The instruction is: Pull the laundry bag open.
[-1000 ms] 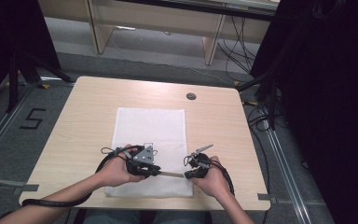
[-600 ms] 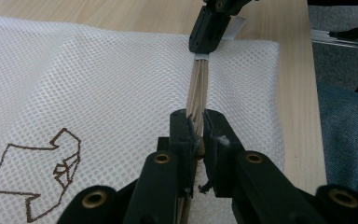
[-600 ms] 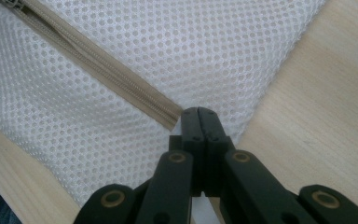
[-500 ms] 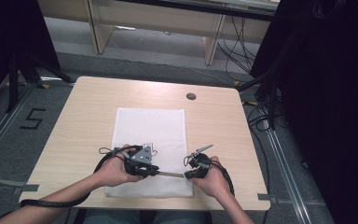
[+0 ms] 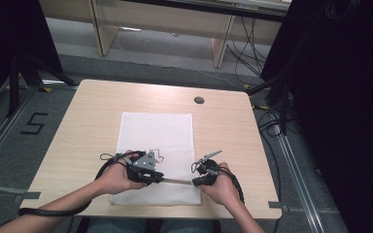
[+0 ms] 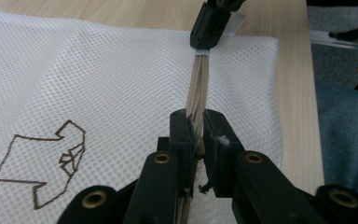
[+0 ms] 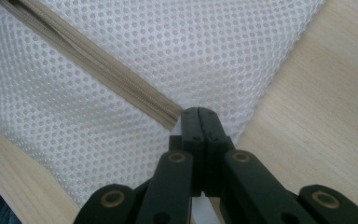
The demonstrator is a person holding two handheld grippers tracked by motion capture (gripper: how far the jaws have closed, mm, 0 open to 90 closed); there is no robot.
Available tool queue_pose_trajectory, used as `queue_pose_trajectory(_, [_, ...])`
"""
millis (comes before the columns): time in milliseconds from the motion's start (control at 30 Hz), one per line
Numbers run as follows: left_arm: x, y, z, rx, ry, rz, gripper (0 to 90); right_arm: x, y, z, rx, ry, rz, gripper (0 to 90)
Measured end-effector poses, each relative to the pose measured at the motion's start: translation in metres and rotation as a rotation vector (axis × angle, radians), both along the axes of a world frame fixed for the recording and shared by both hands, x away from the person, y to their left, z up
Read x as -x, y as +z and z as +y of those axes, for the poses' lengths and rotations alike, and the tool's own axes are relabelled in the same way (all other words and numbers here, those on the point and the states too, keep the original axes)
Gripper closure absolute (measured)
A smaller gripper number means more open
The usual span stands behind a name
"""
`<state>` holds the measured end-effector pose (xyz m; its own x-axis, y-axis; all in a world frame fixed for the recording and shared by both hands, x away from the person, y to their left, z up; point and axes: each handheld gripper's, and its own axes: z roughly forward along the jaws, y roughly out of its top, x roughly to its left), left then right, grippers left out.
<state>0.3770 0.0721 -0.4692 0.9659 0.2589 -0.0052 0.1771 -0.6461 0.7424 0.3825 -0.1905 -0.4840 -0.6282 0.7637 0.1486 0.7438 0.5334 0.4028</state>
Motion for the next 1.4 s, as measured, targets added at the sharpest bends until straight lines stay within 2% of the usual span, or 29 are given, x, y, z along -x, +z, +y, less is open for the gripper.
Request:
queue_pose_trajectory(133, [0.000,0.000,0.002,0.013,0.005,0.007,82.1,0.000,0.000,0.000,0.000,-0.001,0.000,90.0])
queue_pose_trajectory(300, [0.000,0.001,0.004,-0.005,-0.003,-0.005,82.1,0.000,0.000,0.000,-0.001,-0.002,0.000,90.0])
queue_pose_trajectory(333, [0.000,0.000,0.004,0.012,0.006,0.008,82.1,0.000,0.000,0.000,-0.001,-0.002,-0.001,90.0])
queue_pose_trajectory(500, [0.000,0.001,0.007,0.007,0.004,0.001,82.1,0.000,0.000,0.000,-0.001,-0.002,-0.001,90.0])
queue_pose_trajectory(600, [0.000,0.001,0.008,0.019,0.012,0.014,82.1,0.000,0.000,0.000,-0.001,-0.002,0.000,90.0])
queue_pose_trajectory(667, [0.000,0.001,0.008,0.004,0.004,0.007,82.1,0.000,0.000,0.000,0.000,-0.002,0.000,90.0])
queue_pose_trajectory(700, [0.000,0.001,0.008,0.016,0.010,0.010,82.1,0.000,0.000,0.000,0.001,-0.002,-0.001,90.0])
queue_pose_trajectory(800, [0.000,0.001,0.009,0.008,0.003,0.004,82.1,0.000,0.000,0.000,0.000,-0.002,-0.001,90.0])
queue_pose_trajectory(900, [0.000,0.001,0.011,0.022,0.013,0.016,82.1,0.000,0.000,0.000,0.000,-0.001,-0.001,90.0])
queue_pose_trajectory(1167, [0.001,0.002,0.013,0.015,0.006,0.001,82.1,0.000,0.000,0.000,-0.001,-0.002,-0.001,90.0])
queue_pose_trajectory(1267, [0.001,0.002,0.016,0.032,0.017,0.015,82.1,0.000,0.000,0.000,-0.002,-0.003,0.002,90.0])
queue_pose_trajectory(1400, [0.001,0.002,0.015,0.023,0.013,0.009,82.1,0.000,0.000,0.000,-0.002,-0.004,0.001,90.0])
